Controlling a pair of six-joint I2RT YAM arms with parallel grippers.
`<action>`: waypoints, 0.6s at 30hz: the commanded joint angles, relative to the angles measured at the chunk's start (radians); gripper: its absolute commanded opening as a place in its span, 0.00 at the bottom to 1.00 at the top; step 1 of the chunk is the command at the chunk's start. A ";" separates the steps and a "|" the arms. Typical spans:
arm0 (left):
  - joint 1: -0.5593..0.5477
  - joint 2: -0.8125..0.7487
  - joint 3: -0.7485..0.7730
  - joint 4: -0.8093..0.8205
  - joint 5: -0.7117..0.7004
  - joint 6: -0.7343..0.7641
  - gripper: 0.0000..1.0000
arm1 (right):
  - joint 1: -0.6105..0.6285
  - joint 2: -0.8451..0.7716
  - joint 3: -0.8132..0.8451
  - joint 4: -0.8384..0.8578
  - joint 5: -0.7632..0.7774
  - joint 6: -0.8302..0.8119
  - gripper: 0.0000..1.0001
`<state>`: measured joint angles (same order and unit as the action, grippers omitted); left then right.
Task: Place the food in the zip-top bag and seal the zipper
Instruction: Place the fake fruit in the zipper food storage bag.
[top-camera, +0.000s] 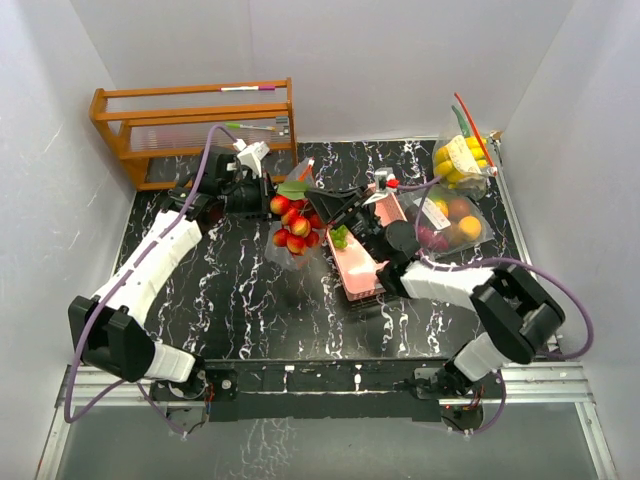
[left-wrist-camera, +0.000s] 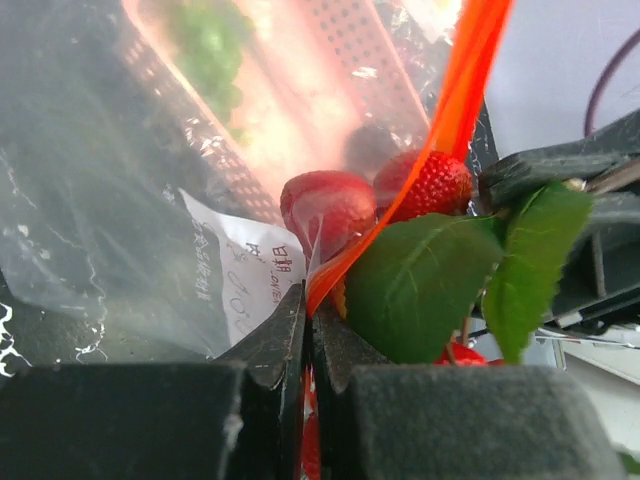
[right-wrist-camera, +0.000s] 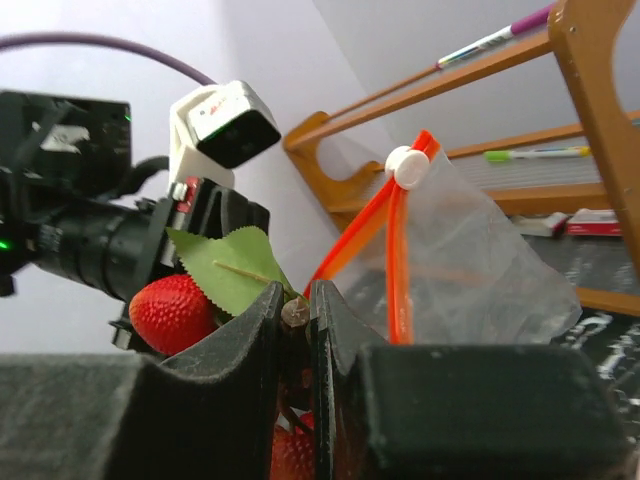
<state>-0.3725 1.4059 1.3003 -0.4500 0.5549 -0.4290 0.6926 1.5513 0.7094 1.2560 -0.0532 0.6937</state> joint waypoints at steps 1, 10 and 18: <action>0.007 -0.071 0.060 -0.038 0.026 -0.004 0.00 | 0.058 -0.120 0.041 -0.244 0.154 -0.328 0.08; 0.009 -0.054 0.109 -0.077 -0.037 0.033 0.00 | 0.128 -0.116 0.124 -0.567 0.309 -0.492 0.08; 0.010 -0.061 0.119 -0.082 -0.046 0.041 0.00 | 0.145 -0.033 0.239 -0.730 0.382 -0.514 0.08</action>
<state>-0.3672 1.3838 1.3766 -0.5255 0.4969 -0.3931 0.8303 1.4990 0.8696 0.5892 0.2665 0.2245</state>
